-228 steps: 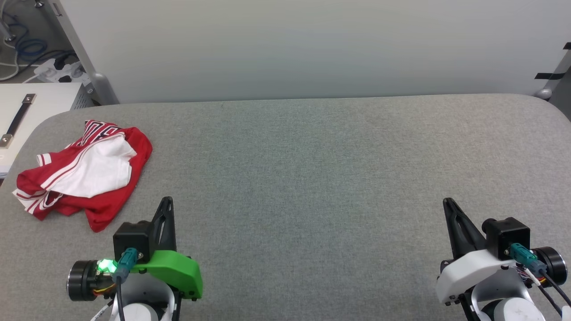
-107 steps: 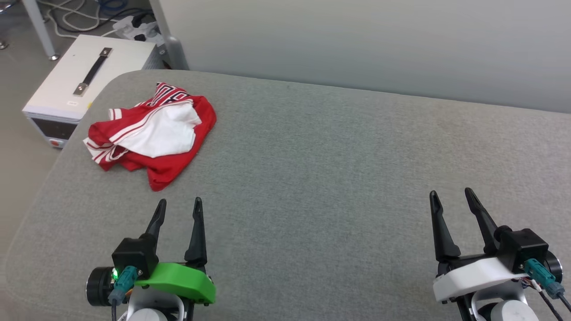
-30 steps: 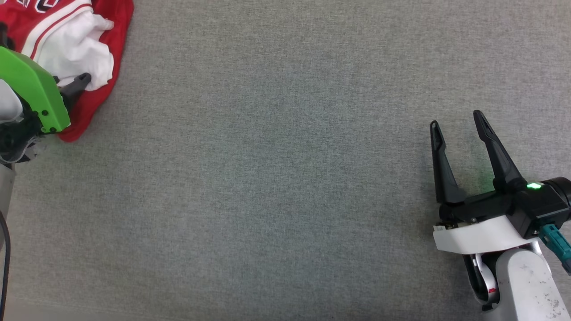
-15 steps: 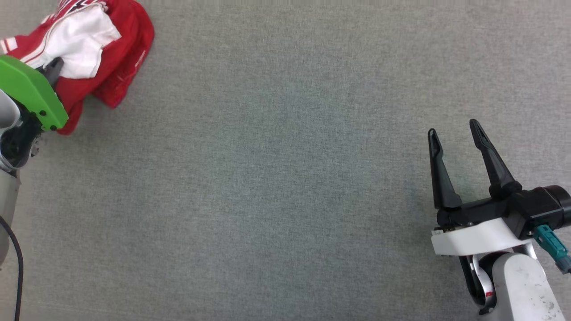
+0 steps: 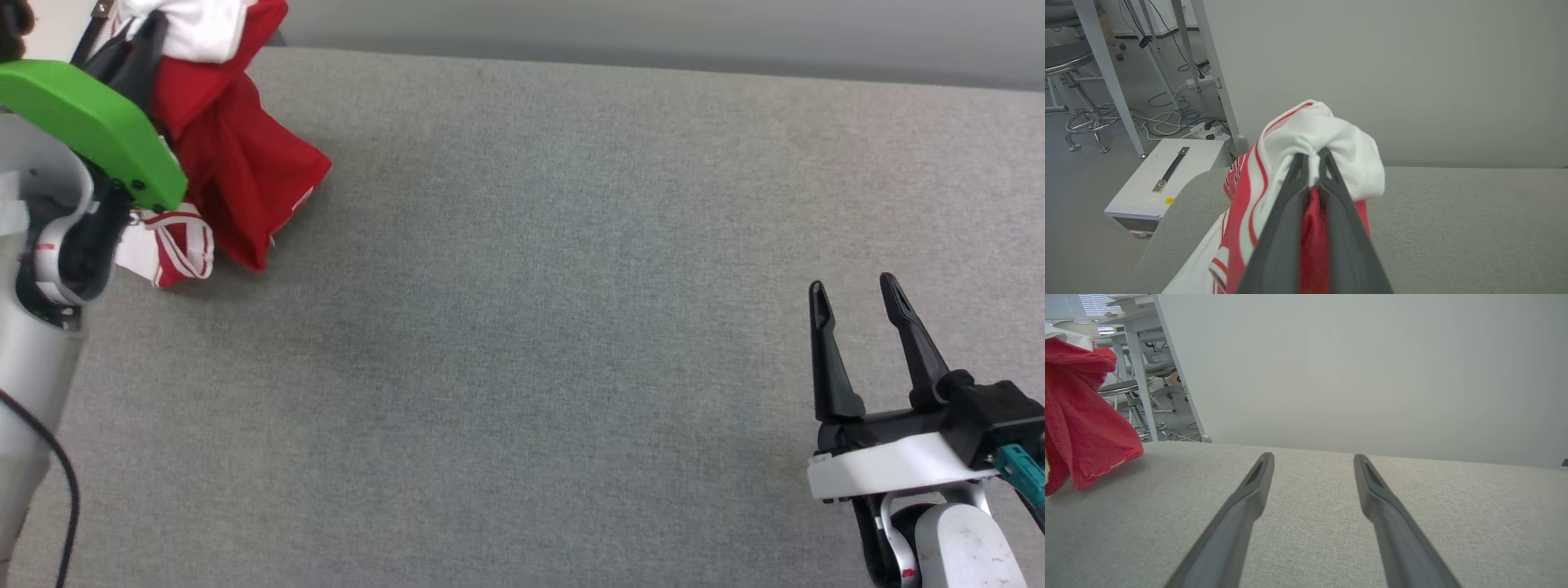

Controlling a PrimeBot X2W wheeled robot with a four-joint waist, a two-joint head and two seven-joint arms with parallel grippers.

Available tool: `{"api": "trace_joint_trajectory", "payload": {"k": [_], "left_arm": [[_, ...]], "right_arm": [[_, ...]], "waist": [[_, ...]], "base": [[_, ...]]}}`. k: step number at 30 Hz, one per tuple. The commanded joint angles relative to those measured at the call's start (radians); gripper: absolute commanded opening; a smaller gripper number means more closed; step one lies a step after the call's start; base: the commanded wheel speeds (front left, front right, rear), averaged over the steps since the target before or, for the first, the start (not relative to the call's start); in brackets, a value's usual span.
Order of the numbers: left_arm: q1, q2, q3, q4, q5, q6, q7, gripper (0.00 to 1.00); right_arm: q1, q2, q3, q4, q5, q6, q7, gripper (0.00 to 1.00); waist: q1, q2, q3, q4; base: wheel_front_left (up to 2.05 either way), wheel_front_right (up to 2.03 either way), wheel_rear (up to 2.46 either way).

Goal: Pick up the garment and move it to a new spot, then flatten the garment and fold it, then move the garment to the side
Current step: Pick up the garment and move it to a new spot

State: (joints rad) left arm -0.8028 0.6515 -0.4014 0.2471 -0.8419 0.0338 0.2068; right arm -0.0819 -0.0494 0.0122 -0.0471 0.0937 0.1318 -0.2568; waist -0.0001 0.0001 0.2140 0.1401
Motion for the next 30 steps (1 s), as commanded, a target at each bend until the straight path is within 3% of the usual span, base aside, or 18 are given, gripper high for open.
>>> {"api": "trace_joint_trajectory", "payload": {"k": [1,5,10,20,25,26,27,30], "left_arm": [[0.016,-0.027,-0.007,-0.030,0.009,0.016,-0.008,0.00],[0.023,-0.100,-0.045,-0.094,0.025,0.050,-0.027,0.00],[0.012,-0.202,-0.106,-0.079,0.052,0.060,-0.065,0.00],[0.044,-0.502,-0.312,0.122,0.106,0.050,-0.144,0.00],[0.089,-0.580,-0.432,0.259,0.128,0.020,-0.163,0.00],[0.096,-0.588,-0.460,0.292,0.131,0.013,-0.161,0.79],[0.103,-0.592,-0.485,0.318,0.132,0.008,-0.151,1.00],[0.122,-0.600,-0.579,0.379,0.128,-0.029,-0.098,1.00]], "right_arm": [[0.011,-0.001,-0.010,0.002,0.009,-0.001,-0.005,1.00],[0.025,-0.001,-0.036,0.000,0.021,-0.001,-0.005,1.00],[0.035,-0.001,-0.061,-0.004,0.024,-0.001,-0.005,1.00],[0.025,-0.001,-0.111,-0.005,0.042,-0.001,-0.005,1.00],[0.010,-0.001,-0.111,-0.006,0.052,-0.001,-0.005,1.00],[0.007,-0.001,-0.110,-0.005,0.053,-0.001,-0.005,1.00],[0.005,-0.001,-0.108,-0.003,0.055,-0.001,-0.005,1.00],[0.001,-0.001,-0.109,0.001,0.060,-0.001,-0.005,1.00]], "waist": [[0.0001,-0.0001,-0.077,-0.035],[0.0001,-0.0001,-0.108,-0.067],[0.0001,-0.0001,-0.124,-0.120],[0.0001,-0.0001,-0.105,-0.257],[0.0001,-0.0001,-0.074,-0.315],[0.0001,-0.0001,-0.069,-0.324],[0.0001,-0.0001,-0.064,-0.331],[0.0001,-0.0001,-0.053,-0.343]], "base": [[0.00,0.00,0.00],[0.00,0.00,0.00],[0.00,0.00,0.00],[0.00,0.00,0.00],[0.00,0.00,0.00],[0.00,0.00,0.00],[0.00,0.00,0.00],[0.00,0.00,0.00]]}}
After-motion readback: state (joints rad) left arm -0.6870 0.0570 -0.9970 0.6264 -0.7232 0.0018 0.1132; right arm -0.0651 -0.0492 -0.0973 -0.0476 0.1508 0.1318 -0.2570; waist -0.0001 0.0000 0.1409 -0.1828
